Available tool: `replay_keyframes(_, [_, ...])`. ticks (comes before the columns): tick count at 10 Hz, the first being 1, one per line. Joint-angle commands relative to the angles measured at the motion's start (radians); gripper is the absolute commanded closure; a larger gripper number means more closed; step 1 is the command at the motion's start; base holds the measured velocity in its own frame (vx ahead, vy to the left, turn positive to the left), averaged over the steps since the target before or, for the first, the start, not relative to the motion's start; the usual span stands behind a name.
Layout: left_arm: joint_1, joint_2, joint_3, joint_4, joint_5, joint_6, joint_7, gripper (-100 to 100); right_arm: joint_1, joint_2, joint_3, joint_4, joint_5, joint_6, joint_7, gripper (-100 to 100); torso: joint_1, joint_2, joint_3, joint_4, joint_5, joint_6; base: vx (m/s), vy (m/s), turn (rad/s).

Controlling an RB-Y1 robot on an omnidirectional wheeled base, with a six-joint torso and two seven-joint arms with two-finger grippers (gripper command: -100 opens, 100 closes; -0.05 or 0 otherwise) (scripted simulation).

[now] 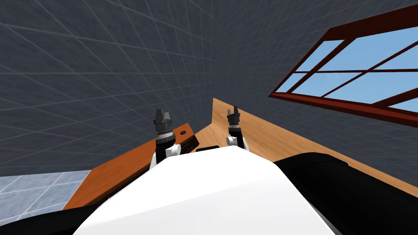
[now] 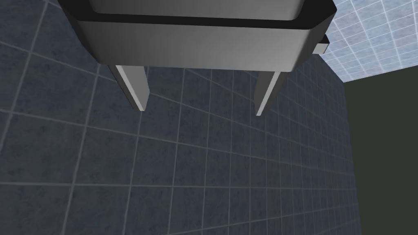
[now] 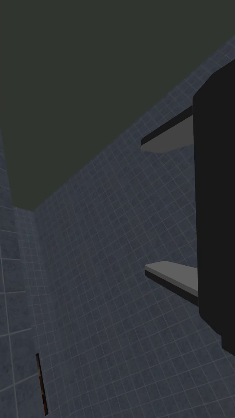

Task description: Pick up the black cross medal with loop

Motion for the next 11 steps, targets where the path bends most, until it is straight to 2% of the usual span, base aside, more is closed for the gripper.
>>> replay_keyframes(1, [-0.014,0.03,0.003,0.023,-0.004,0.025,-0.001,-100,0.0,0.0,0.0,0.0,0.0,0.0,0.0,0,0.0,0.0,0.0,0.0,0.0,0.0,0.003,-0.032,0.061])
replay_keyframes(4, [-0.049,0.083,0.01,0.082,-0.01,0.086,-0.005,-100,0.0,0.0,0.0,0.0,0.0,0.0,0.0,0,-0.004,-0.001,-0.001,0.0,-0.001,0.0,0.013,-0.065,0.08])
replay_keyframes(9, [-0.144,0.183,0.035,0.237,-0.012,0.237,-0.016,-100,0.0,0.0,0.0,0.0,0.0,0.0,0.0,0,-0.006,-0.004,-0.002,-0.001,-0.001,0.0,0.046,-0.093,0.097])
replay_keyframes(10, [-0.144,0.183,0.035,0.252,-0.012,0.249,-0.016,-100,0.0,0.0,0.0,0.0,0.0,0.0,0.0,0,-0.006,-0.005,-0.003,-0.001,-0.001,0.0,0.044,-0.08,0.035])
replay_keyframes(11, [-0.168,0.203,0.042,0.293,-0.01,0.283,-0.019,-100,0.0,0.0,0.0,0.0,0.0,0.0,0.0,0,-0.005,-0.004,-0.002,-0.001,-0.001,0.0,0.035,-0.073,0.053])
